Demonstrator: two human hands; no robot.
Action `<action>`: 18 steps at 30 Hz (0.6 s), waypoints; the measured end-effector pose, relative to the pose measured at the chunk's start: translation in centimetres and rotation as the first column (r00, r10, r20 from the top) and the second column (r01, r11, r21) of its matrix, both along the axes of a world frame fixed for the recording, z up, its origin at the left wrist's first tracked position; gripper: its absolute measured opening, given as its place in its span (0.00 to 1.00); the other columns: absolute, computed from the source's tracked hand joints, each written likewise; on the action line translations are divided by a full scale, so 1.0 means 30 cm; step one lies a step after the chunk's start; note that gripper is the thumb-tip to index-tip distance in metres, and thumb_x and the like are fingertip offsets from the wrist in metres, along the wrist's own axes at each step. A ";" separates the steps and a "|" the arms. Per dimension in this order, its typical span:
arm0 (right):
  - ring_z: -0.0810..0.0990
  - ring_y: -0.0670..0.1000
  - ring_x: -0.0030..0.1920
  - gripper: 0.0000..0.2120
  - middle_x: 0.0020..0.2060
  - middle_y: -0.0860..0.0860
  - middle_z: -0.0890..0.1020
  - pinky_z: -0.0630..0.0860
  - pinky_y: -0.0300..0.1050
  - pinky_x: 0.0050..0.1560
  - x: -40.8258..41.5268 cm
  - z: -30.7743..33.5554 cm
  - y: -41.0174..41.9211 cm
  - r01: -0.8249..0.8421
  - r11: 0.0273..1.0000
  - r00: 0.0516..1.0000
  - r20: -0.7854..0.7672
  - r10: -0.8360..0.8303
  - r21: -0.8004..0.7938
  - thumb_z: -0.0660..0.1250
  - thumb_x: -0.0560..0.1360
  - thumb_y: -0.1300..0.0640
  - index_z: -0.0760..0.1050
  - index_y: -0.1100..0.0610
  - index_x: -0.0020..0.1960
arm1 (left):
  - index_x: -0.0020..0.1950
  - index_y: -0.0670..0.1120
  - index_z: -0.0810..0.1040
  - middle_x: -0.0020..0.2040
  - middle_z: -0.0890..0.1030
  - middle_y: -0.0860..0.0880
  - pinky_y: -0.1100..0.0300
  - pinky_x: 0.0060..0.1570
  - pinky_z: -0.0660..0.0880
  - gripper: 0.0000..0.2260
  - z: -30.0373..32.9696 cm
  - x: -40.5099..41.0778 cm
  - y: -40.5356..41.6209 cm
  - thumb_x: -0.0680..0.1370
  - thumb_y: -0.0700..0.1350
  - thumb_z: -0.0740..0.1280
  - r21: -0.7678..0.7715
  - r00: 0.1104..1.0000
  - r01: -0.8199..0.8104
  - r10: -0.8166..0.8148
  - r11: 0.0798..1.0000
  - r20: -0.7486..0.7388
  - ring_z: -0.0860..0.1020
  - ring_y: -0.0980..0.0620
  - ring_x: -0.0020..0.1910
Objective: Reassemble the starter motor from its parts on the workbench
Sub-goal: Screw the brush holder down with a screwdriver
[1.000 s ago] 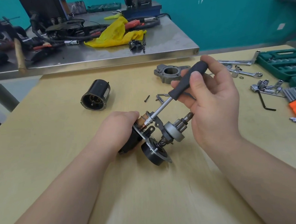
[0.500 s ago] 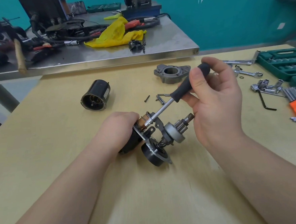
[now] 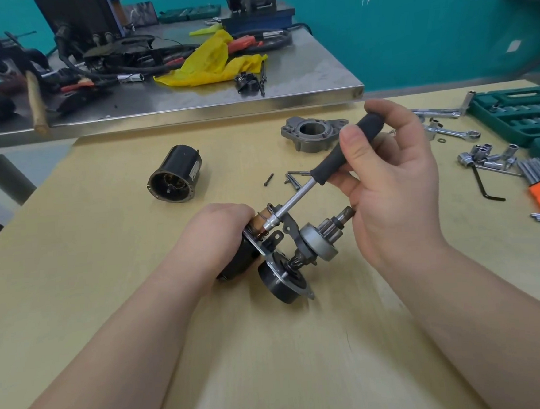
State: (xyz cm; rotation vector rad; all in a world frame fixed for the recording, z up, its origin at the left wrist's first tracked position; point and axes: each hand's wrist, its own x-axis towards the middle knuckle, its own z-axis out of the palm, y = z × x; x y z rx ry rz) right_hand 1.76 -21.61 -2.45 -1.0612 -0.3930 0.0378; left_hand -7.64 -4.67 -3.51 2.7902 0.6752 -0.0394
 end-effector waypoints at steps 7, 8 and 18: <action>0.87 0.62 0.59 0.16 0.57 0.59 0.86 0.84 0.63 0.58 0.006 -0.001 -0.007 -0.072 0.997 0.997 -0.016 0.073 0.037 0.62 0.86 0.62 0.76 0.56 0.72 | 0.56 0.44 0.79 0.52 0.78 0.44 0.57 0.44 0.68 0.10 0.011 -0.006 -0.006 0.82 0.34 0.60 -0.012 1.000 0.003 -0.003 1.000 -0.002 0.77 0.42 0.55; 0.87 0.62 0.58 0.16 0.56 0.59 0.86 0.84 0.62 0.58 0.006 0.002 -0.007 -0.072 0.997 0.997 -0.009 0.072 0.029 0.62 0.86 0.63 0.75 0.56 0.72 | 0.58 0.43 0.80 0.53 0.79 0.43 0.57 0.46 0.70 0.11 0.013 -0.006 -0.007 0.82 0.34 0.60 -0.020 1.000 -0.001 0.001 1.000 -0.007 0.78 0.41 0.56; 0.88 0.59 0.57 0.16 0.56 0.56 0.87 0.86 0.59 0.53 0.013 -0.004 -0.009 -0.048 0.998 0.998 -0.027 0.048 0.032 0.63 0.85 0.58 0.78 0.55 0.71 | 0.57 0.42 0.80 0.52 0.79 0.42 0.55 0.45 0.69 0.10 0.021 -0.010 -0.021 0.81 0.34 0.61 -0.062 1.000 -0.023 0.023 0.998 0.000 0.78 0.40 0.56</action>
